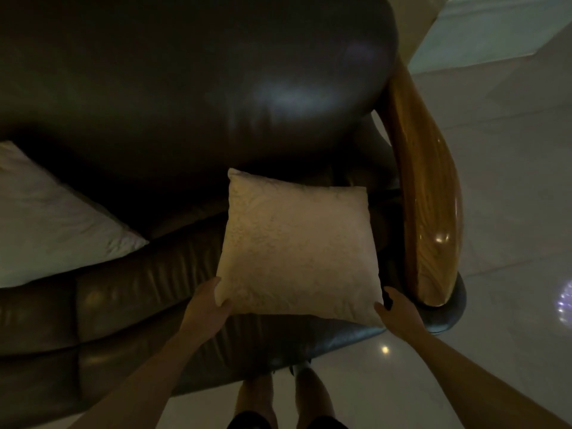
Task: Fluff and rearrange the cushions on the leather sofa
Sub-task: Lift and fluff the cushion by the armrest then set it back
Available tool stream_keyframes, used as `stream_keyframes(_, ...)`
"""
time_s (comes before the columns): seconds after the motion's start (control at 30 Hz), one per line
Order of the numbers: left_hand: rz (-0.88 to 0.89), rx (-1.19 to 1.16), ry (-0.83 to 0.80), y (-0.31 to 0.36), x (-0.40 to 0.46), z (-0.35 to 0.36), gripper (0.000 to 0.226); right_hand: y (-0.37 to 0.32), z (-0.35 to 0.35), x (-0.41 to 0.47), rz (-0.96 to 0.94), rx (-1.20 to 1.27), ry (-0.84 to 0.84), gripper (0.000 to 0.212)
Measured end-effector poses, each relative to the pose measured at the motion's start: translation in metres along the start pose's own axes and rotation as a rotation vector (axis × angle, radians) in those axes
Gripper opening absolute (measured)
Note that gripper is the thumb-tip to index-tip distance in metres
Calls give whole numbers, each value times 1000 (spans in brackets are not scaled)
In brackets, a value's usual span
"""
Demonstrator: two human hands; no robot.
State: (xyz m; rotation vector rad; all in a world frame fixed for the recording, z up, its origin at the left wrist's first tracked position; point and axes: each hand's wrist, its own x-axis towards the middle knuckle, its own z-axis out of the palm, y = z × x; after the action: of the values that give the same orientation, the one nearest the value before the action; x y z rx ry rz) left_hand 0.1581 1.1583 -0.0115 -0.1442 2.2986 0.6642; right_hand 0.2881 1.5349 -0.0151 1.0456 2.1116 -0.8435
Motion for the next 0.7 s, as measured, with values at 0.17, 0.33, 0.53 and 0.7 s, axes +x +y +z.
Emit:
stream_keyframes(0.17,-66,-25,20,-3,30,16,61,-2,8,29,19,56,-1,54)
stream_keyframes(0.33,-198,-150,33,-9,64,25,85,9,18,59,108,223,1,65)
stream_keyframes(0.53,-325,-369,54,-18,75,39,95,26,24,81,238,350,-130,75)
stream_keyframes(0.7,-347,-349,-100,-24,62,20,81,27,4,66,319,467,-279,67)
